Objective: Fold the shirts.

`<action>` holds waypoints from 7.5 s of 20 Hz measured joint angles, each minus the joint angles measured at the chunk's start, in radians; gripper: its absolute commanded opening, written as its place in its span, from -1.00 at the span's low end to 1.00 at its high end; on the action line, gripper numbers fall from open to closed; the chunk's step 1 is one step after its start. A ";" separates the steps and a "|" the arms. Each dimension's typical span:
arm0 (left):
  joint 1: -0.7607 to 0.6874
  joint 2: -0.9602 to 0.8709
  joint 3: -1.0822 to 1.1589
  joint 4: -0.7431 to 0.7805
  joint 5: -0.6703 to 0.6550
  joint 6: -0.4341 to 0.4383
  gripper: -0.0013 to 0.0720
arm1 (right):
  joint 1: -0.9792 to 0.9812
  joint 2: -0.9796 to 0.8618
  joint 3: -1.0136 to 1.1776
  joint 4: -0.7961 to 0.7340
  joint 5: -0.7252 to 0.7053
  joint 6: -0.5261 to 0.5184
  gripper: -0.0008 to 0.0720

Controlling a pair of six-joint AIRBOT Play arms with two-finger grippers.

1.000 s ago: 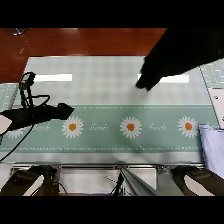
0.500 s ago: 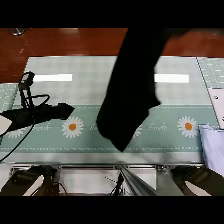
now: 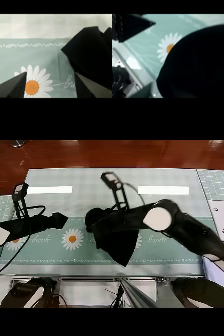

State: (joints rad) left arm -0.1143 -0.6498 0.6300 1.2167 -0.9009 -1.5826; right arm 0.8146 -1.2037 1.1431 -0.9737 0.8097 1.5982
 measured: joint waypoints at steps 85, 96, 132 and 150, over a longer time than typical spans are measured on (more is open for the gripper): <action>0.149 -0.165 0.278 -0.375 -0.229 0.201 -0.90 | -0.706 0.134 0.321 -0.381 0.440 -0.068 -0.93; 0.203 -0.534 0.269 -0.382 -0.078 0.232 0.96 | -0.846 -0.239 0.331 -0.053 0.338 -0.069 0.72; 0.208 -0.804 0.222 -0.803 -0.210 0.644 -0.90 | -0.874 0.045 -0.698 0.075 0.399 -0.224 -0.49; 0.282 -0.588 0.182 -0.666 -0.370 0.544 -0.90 | -1.118 -0.191 -0.004 0.005 0.462 -0.261 -0.93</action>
State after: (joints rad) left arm 0.1673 -1.2377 0.8124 0.5510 -1.2709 -1.0382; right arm -0.3031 -1.3945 1.1389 -0.9688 1.2713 1.3369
